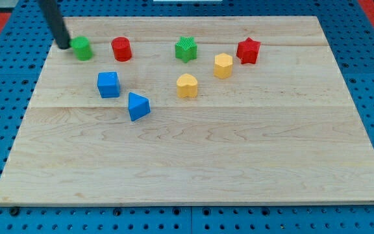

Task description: Slide the green circle closer to the blue cube

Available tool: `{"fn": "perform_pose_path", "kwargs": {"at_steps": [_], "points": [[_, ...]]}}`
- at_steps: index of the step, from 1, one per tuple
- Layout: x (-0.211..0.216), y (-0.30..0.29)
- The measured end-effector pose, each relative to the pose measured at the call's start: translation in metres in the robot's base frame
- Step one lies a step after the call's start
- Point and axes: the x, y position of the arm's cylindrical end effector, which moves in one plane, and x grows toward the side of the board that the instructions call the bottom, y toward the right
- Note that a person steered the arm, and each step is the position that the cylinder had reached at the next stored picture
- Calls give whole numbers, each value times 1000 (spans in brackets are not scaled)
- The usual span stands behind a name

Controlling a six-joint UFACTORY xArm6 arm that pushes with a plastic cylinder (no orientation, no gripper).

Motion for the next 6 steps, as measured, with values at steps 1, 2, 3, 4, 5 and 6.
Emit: {"fn": "perform_pose_path", "kwargs": {"at_steps": [1,2,3,4,5,6], "points": [[14,0],[40,5],[36,-26],[-20,-37],[-28,26],[-1,42]]}}
